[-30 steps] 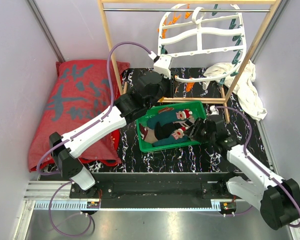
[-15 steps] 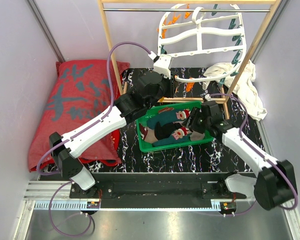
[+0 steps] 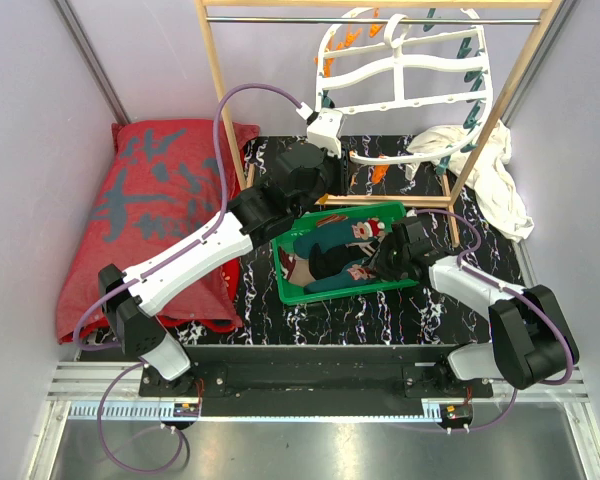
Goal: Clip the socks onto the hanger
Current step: Adjust the sock in the bin.
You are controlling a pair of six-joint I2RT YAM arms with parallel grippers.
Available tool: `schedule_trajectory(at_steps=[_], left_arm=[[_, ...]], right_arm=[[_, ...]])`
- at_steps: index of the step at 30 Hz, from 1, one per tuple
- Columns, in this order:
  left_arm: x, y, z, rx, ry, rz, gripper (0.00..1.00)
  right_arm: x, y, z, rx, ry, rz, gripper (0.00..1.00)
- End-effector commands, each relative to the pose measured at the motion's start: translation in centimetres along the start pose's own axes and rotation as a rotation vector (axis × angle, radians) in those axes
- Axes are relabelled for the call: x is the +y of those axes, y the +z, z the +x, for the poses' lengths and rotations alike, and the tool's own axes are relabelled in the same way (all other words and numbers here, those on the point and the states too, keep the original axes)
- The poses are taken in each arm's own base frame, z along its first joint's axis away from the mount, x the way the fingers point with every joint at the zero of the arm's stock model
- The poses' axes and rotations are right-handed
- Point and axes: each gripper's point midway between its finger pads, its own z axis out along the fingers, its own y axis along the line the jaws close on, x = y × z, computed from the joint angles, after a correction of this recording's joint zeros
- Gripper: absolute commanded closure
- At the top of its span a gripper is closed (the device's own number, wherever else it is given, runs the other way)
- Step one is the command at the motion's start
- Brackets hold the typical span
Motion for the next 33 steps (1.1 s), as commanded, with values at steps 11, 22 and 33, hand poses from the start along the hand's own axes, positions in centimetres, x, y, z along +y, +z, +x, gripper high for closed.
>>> schedule_trajectory(at_steps=[11, 22, 33], left_arm=[[-0.7, -1.0, -4.3, -0.106, -0.028, 0.015, 1.00], [-1.3, -1.6, -6.7, -0.139, -0.033, 0.031, 1.00], [-1.1, -1.7, -5.7, -0.114, -0.037, 0.024, 1.00]], right_arm=[[7.1, -8.4, -3.4, -0.175, -0.354, -0.298, 0.88], [13.8, -17.0, -7.5, -0.475, -0.907, -0.501, 0.87], [11.1, -10.4, -5.3, -0.367, -0.814, -0.488, 0.82]])
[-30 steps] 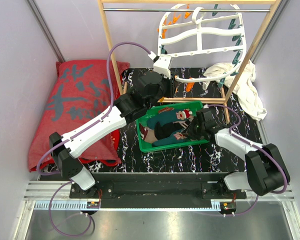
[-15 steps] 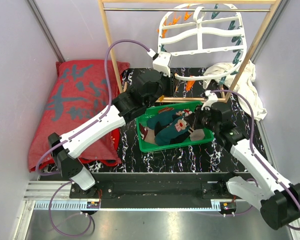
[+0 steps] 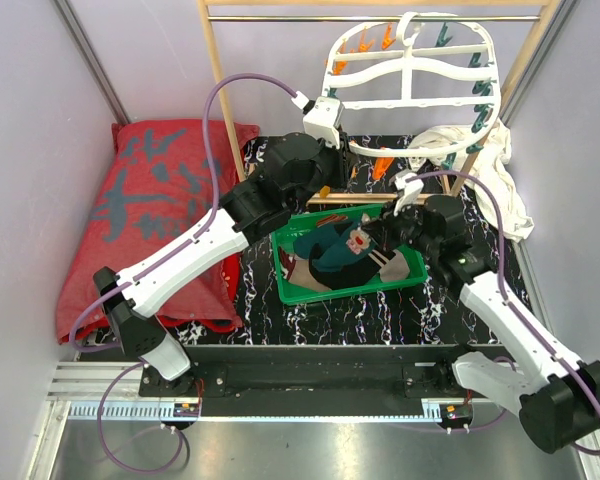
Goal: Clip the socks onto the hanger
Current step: Adjust the sock in the bin, then pick up the sock from the bin.
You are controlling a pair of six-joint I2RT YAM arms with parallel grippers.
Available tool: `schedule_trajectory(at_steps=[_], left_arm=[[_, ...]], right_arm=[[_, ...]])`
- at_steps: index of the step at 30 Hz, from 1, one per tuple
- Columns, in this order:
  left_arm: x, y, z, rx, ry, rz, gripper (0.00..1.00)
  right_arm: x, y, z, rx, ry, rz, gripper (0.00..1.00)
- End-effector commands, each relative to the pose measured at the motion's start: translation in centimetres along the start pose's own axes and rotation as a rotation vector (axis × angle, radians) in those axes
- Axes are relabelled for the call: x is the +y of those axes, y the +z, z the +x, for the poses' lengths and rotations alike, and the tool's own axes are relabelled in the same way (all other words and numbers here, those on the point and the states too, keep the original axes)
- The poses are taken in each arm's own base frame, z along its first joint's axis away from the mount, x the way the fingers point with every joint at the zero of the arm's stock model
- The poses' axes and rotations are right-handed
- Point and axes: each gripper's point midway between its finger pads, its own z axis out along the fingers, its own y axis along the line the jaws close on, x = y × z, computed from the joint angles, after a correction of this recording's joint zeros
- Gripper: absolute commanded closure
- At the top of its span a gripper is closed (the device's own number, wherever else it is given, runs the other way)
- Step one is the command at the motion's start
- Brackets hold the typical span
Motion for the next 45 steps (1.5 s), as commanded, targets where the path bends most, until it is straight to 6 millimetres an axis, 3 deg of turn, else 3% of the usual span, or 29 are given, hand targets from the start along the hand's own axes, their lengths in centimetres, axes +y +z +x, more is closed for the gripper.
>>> schedule_trajectory(at_steps=[1, 4, 8, 11, 15, 20, 30, 33, 34, 38, 43, 45], left_arm=[[-0.4, -0.5, -2.6, -0.077, -0.026, 0.009, 1.00], [-0.4, -0.4, -2.3, -0.072, -0.026, 0.012, 1.00], [-0.3, -0.2, -2.0, -0.068, -0.023, 0.009, 1.00], [-0.4, -0.1, -1.8, -0.065, -0.030, 0.013, 1.00], [-0.4, 0.0, -1.4, -0.060, -0.035, 0.017, 1.00], [-0.5, 0.0, -1.3, -0.060, -0.038, 0.020, 1.00], [-0.5, -0.2, -1.3, -0.063, -0.047, 0.026, 1.00], [-0.6, -0.3, -1.4, -0.067, -0.050, 0.029, 1.00], [-0.6, -0.3, -1.4, -0.065, -0.051, 0.029, 1.00], [-0.6, -0.2, -1.3, -0.065, -0.051, 0.029, 1.00], [-0.6, -0.4, -1.7, -0.073, -0.048, 0.029, 1.00], [-0.6, -0.4, -1.7, -0.073, -0.047, 0.029, 1.00]], right_arm=[[-2.2, 2.0, 5.2, 0.033, 0.116, 0.090, 0.82], [-4.3, 2.5, 8.1, 0.063, 0.213, 0.207, 0.80], [-4.8, 2.2, 9.7, 0.081, 0.371, 0.277, 0.58], [-4.7, 1.3, 11.0, 0.139, 0.467, 0.328, 0.49], [-4.9, 0.3, 10.2, 0.129, 0.541, 0.388, 0.48], [-4.3, 0.5, 9.1, 0.111, 0.623, 0.384, 0.48], [-4.6, 1.6, 11.8, 0.159, 0.747, 0.423, 0.55], [-4.7, 1.1, 12.3, 0.157, 0.747, 0.431, 0.68], [-4.6, 1.0, 12.4, 0.156, 0.744, 0.430, 0.78], [-3.8, 0.3, 11.4, 0.140, 0.707, 0.379, 0.96], [-2.3, -1.0, 9.6, 0.147, 0.615, 0.300, 0.98], [-1.5, -1.6, 7.6, 0.123, 0.531, 0.244, 0.96]])
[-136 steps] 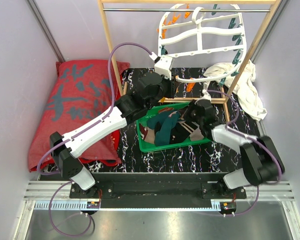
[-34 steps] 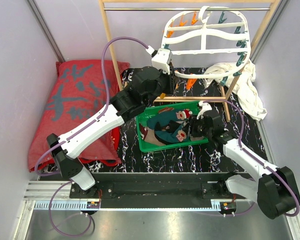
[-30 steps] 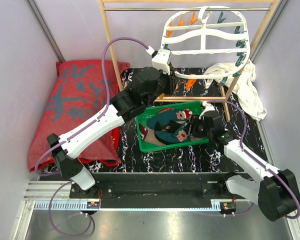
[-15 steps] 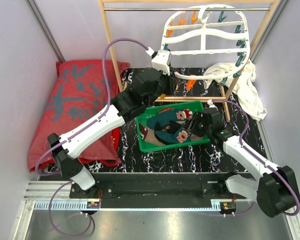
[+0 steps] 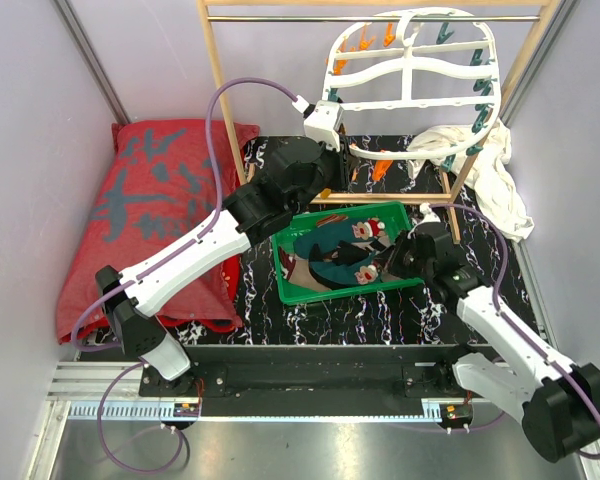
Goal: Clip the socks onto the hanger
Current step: Pick up the sock from the bin.
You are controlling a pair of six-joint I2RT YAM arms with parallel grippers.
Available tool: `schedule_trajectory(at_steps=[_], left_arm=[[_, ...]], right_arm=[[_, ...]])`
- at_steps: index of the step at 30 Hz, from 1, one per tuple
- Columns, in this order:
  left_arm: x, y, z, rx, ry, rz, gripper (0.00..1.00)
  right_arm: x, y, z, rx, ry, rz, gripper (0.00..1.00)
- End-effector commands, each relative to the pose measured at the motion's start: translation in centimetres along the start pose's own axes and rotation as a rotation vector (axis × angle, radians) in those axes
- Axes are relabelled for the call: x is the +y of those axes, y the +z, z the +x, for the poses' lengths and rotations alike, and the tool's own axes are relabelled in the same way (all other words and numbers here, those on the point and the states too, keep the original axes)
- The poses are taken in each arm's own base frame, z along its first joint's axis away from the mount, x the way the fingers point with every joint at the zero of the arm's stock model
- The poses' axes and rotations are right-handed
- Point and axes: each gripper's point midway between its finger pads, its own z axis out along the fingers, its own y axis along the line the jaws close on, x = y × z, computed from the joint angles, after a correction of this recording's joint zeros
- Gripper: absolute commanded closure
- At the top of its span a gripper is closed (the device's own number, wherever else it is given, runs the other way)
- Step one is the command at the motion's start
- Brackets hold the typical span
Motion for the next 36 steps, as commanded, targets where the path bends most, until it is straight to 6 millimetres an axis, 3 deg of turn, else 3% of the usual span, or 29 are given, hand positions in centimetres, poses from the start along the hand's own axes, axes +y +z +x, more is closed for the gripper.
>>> schedule_trajectory(at_steps=[1, 7, 12, 17, 22, 30, 36], left_arm=[[-0.7, -0.8, -2.7, -0.077, -0.025, 0.030, 1.00], [-0.6, -0.9, -3.0, -0.082, -0.020, 0.025, 1.00], [-0.7, -1.1, -3.5, -0.089, -0.018, 0.027, 1.00], [-0.8, -1.3, -4.1, -0.099, -0.013, 0.031, 1.00], [-1.1, -1.6, -4.7, -0.109, -0.013, 0.044, 1.00], [-1.5, -1.8, -5.8, -0.122, -0.016, 0.056, 1.00], [-1.8, -2.2, -6.1, -0.125, -0.030, 0.072, 1.00]], right_arm=[[3.3, -2.9, -2.1, -0.031, -0.172, -0.117, 0.96], [5.3, -5.1, -5.0, -0.125, -0.347, -0.158, 0.94], [8.8, -6.3, -8.0, -0.224, -0.584, -0.280, 0.94], [11.6, -7.7, -8.4, -0.286, -0.813, -0.429, 0.94], [14.0, -10.2, -10.4, -0.424, -0.965, -0.494, 0.94], [17.9, -12.8, -12.8, -0.564, -1.112, -0.594, 0.92], [19.5, -13.1, -14.0, -0.644, -1.135, -0.631, 0.92]])
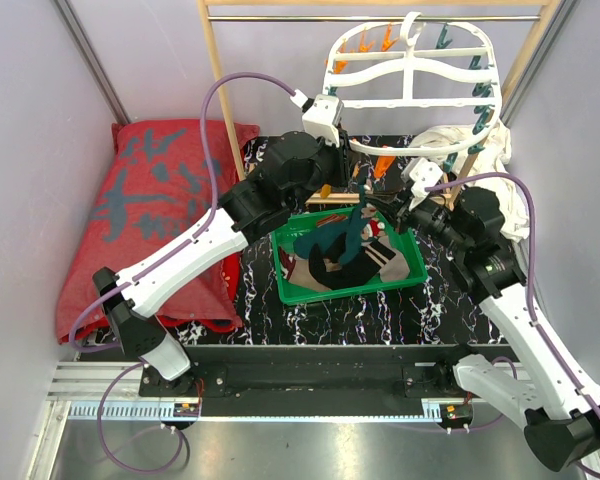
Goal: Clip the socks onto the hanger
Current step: Pick up the sock from the bin, then clamp the sock onto the hanger.
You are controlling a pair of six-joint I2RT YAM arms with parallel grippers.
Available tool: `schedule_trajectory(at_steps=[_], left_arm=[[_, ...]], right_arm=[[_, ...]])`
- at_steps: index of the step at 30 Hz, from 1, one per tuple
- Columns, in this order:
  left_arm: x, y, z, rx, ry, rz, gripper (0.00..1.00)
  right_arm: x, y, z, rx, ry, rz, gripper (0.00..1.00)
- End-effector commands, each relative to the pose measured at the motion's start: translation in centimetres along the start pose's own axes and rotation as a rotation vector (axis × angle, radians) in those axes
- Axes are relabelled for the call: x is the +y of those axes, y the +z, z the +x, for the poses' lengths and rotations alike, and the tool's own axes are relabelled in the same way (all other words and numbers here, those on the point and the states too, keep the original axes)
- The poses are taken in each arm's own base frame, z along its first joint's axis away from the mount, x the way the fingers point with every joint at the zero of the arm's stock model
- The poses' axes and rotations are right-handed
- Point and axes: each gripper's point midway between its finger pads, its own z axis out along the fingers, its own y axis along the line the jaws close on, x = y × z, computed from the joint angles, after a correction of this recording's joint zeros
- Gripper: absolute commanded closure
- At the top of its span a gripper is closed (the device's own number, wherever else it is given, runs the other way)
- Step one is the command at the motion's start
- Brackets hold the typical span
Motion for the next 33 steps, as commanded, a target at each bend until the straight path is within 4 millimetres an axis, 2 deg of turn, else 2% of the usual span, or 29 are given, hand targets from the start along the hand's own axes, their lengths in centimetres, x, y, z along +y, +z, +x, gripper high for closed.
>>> schedule_trajectory(at_steps=[1, 3, 4, 8, 19, 27, 33], left_arm=[[-1.3, -1.5, -4.5, -0.106, -0.031, 0.053, 1.00], [-1.5, -1.7, -4.6, -0.108, -0.036, 0.062, 1.00], [-1.6, -1.7, -4.8, -0.111, -0.040, 0.067, 1.00], [-1.7, -1.7, -4.7, -0.107, -0.050, 0.074, 1.00], [-2.5, -1.3, -3.8, -0.081, -0.117, 0.100, 1.00], [-2.6, -1.6, -4.0, -0.084, -0.130, 0.107, 1.00], [-2.6, -1.5, -3.7, -0.079, -0.137, 0.109, 1.00]], right_arm=[[-0.3, 1.0, -3.0, -0.115, -0.095, -0.026, 0.92], [-0.3, 1.3, -3.1, -0.140, -0.108, -0.028, 0.92], [-0.3, 1.6, -2.2, -0.132, -0.093, -0.030, 0.92], [-0.5, 2.0, -1.9, -0.160, -0.094, -0.016, 0.92], [-1.5, 2.0, -1.0, -0.184, -0.065, 0.061, 0.92], [-2.5, 1.8, -0.3, -0.196, -0.040, 0.131, 0.92], [-2.8, 1.6, -0.4, -0.218, -0.022, 0.160, 0.92]])
